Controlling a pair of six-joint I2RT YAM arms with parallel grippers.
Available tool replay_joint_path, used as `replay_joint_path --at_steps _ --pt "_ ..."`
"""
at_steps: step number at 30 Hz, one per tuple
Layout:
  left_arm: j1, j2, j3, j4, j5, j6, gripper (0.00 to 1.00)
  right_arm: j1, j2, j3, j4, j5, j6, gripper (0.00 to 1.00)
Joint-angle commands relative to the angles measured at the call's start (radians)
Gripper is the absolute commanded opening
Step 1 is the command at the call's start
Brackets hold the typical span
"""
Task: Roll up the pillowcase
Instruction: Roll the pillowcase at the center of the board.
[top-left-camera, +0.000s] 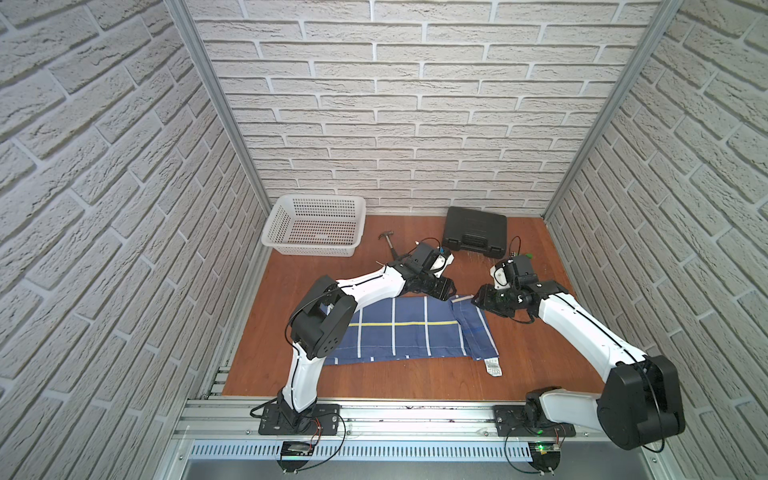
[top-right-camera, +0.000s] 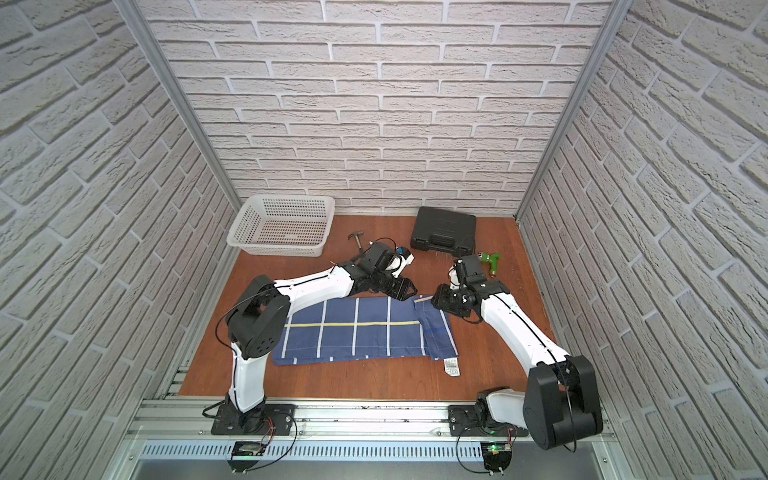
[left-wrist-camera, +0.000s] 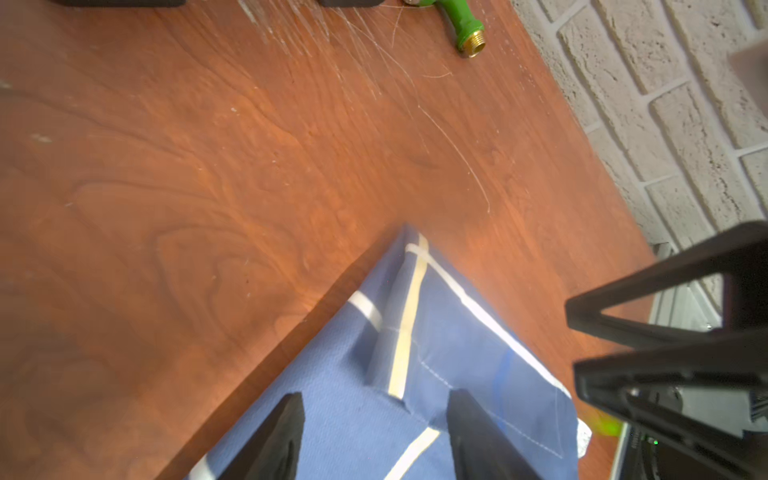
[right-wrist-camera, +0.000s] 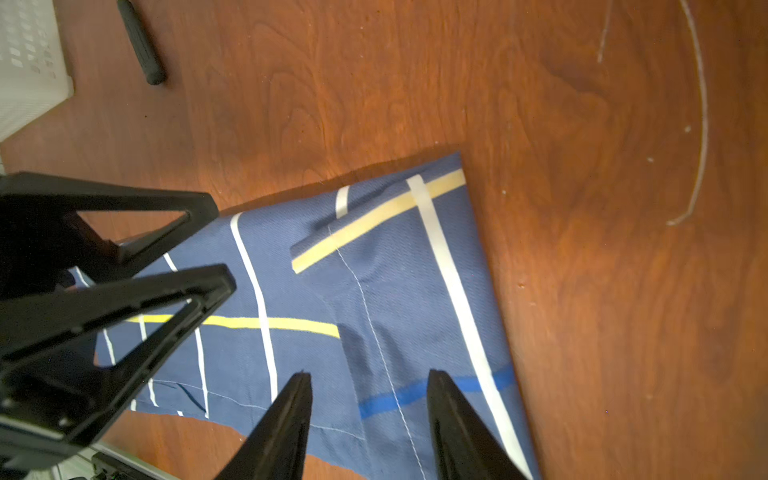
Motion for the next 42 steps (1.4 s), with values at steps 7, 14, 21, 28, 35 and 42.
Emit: replay_joint_path --at_steps 7,14,21,28,35,42 --pt "-0.015 0.127 0.139 -0.158 0.086 -0.044 0.51 0.092 -0.14 -0.145 -0.062 0.06 -0.1 0.54" --pt "-0.017 0.176 0.193 -0.18 0.105 -0.068 0.37 0.243 -0.155 -0.192 -0.003 0.216 -0.064 0.57" --pt "-0.018 0.188 0.211 -0.192 0.136 -0.06 0.13 0.332 -0.08 -0.212 0.08 0.28 -0.057 0.57" --pt "-0.001 0.186 0.238 -0.188 0.158 -0.056 0.0 0.344 -0.06 -0.217 0.109 0.284 -0.057 0.57" --pt "0.032 0.246 0.354 -0.256 0.173 -0.02 0.0 0.345 -0.05 -0.222 0.136 0.247 -0.07 0.54" --pt "0.042 0.316 0.437 -0.311 0.179 0.018 0.0 0.343 -0.007 -0.213 0.157 0.207 -0.087 0.44"
